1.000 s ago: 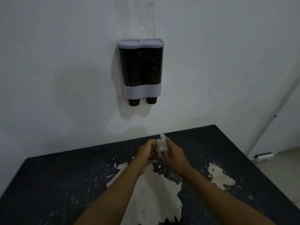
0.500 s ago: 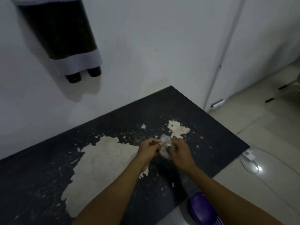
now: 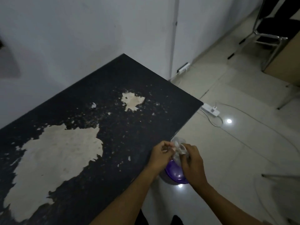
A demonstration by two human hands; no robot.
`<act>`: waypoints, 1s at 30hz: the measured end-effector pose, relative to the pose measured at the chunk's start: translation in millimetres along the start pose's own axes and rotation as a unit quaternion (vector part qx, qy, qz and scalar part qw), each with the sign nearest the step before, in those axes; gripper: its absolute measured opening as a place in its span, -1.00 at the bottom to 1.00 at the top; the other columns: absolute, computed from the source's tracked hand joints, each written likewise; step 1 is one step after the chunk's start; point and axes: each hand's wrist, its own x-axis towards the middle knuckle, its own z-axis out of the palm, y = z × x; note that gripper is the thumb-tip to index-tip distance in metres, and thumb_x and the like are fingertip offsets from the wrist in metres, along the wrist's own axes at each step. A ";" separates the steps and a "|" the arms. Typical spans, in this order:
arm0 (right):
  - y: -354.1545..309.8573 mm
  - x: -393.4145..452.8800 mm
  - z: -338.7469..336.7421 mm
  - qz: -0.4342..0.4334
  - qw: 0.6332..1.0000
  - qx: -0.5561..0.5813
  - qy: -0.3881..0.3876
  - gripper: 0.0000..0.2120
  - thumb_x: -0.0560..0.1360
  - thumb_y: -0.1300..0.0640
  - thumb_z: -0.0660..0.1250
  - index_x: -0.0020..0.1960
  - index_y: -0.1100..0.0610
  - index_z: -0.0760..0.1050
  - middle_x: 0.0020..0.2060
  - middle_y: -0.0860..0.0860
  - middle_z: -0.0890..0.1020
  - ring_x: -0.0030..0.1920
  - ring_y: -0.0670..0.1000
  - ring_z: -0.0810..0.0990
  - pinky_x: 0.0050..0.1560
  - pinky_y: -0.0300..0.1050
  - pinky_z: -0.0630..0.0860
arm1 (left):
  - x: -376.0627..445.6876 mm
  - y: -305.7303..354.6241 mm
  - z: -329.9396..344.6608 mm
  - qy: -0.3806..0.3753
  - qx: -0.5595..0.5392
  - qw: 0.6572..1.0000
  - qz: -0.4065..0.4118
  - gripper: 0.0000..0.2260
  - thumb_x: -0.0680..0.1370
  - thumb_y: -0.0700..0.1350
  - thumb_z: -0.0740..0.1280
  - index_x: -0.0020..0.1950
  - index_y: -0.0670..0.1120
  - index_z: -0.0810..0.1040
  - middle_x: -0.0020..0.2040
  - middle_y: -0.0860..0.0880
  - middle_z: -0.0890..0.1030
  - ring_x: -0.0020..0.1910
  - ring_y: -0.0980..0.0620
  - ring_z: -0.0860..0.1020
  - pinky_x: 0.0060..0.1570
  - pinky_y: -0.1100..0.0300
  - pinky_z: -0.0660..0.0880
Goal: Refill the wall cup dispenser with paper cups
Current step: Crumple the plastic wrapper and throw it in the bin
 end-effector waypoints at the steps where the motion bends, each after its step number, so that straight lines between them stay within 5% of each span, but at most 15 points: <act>1: 18.5 -5.5 -1.7 0.014 1.000 -0.001 0.007 -0.72 0.52 0.18 0.23 0.21 0.21 0.50 0.07 0.04 0.58 0.06 0.05 0.58 0.07 -0.10 0.54 | 3.8 -14.9 10.5 0.003 0.022 1.000 -0.003 -0.89 0.52 -0.24 0.36 0.01 -0.09 0.58 0.04 -0.11 0.65 0.07 -0.05 0.62 0.09 0.08 0.59; 4: 70.8 -21.3 -0.5 0.062 0.998 -0.001 0.008 -0.74 0.55 0.28 0.27 0.23 0.15 0.50 0.10 0.00 0.60 0.10 0.00 0.58 0.10 -0.12 0.56 | 18.1 -62.6 35.7 0.011 0.036 0.999 -0.026 -0.88 0.52 -0.22 0.37 0.03 -0.08 0.59 0.09 -0.09 0.64 0.08 -0.04 0.62 -0.05 0.24 0.59; 10: 179.0 -22.6 36.5 0.150 0.987 0.009 0.050 -0.78 0.57 0.16 0.28 0.20 0.04 0.52 0.00 -0.12 0.64 -0.02 -0.16 0.61 -0.08 -0.27 0.58 | 78.5 -152.7 68.6 0.084 0.050 0.993 -0.067 -0.78 0.48 -0.21 0.41 0.08 -0.09 0.46 0.09 -0.04 0.57 0.03 0.04 0.56 -0.33 0.43 0.49; 15: 260.6 5.2 74.3 0.197 0.977 0.030 0.069 -0.85 0.55 0.20 0.30 0.10 0.03 0.50 -0.10 -0.08 0.64 -0.13 -0.16 0.61 -0.34 -0.44 0.48 | 147.0 -219.6 78.4 0.103 0.083 0.988 -0.074 -0.87 0.45 -0.21 0.42 -0.04 -0.09 0.53 -0.06 0.02 0.63 -0.07 0.09 0.58 -0.20 0.39 0.46; 21: 340.5 13.5 111.5 0.225 0.969 0.052 0.083 -0.80 0.57 0.25 0.26 0.10 -0.02 0.50 -0.09 -0.16 0.61 -0.11 -0.23 0.59 -0.26 -0.51 0.49 | 199.5 -284.2 79.2 0.034 0.116 0.990 -0.077 -0.78 0.51 -0.28 0.35 0.11 -0.06 0.54 -0.02 0.10 0.59 -0.07 0.26 0.54 -0.24 0.50 0.49; 25: 378.3 18.1 126.2 0.238 0.966 0.062 0.081 -0.81 0.57 0.18 0.28 0.16 0.04 0.53 -0.03 -0.11 0.63 -0.04 -0.19 0.60 -0.28 -0.47 0.51 | 227.3 -318.5 83.5 0.027 0.119 0.989 -0.085 -0.76 0.53 -0.25 0.34 0.17 -0.03 0.53 0.00 0.15 0.57 0.01 0.23 0.55 -0.27 0.52 0.47; 30: 404.9 23.4 130.5 0.261 0.961 0.063 0.064 -0.79 0.56 0.20 0.28 0.14 -0.04 0.49 -0.03 -0.15 0.62 0.01 -0.11 0.62 -0.25 -0.44 0.49 | 246.2 -343.0 84.0 0.017 0.141 0.985 -0.097 -0.77 0.54 -0.23 0.34 0.10 0.07 0.52 0.10 0.07 0.59 0.16 0.08 0.55 -0.07 0.39 0.49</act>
